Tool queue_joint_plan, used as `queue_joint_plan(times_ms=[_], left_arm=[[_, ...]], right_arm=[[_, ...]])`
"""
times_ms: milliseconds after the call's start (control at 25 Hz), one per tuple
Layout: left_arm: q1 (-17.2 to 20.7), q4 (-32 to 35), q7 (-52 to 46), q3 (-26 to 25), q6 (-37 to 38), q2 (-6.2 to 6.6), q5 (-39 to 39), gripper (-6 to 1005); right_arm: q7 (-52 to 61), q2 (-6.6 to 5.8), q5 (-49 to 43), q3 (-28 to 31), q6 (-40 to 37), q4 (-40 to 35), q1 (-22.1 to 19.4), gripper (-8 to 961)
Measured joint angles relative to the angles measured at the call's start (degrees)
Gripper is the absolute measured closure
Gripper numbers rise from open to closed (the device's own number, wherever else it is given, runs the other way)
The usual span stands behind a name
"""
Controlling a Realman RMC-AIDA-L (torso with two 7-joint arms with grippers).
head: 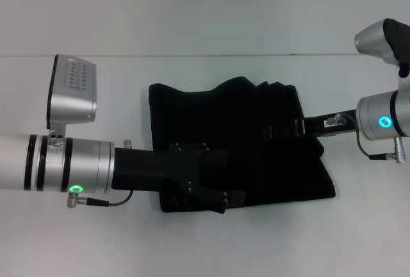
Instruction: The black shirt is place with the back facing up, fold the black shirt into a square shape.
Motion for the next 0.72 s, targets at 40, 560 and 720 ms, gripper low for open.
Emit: queue_joint_plan(times_ms=[40,560,720], left_arm=[[0.0,-0.1,0.0,0.0,-0.1,0.00,0.0,55],[0.0,-0.3,0.0,0.0,-1.2,0.00,0.0,57],[-0.1,-0.3,0.0,0.0,-1.5,0.03,0.0,57]], right_arm=[[0.0,0.05,0.0,-0.1,0.0,0.0,0.0,164],[0.0,0.50,0.3,-0.6,0.8,-0.6,0.1,190],[0.1,0.45,0.3,-0.4,1.0,-0.7,0.1,348]])
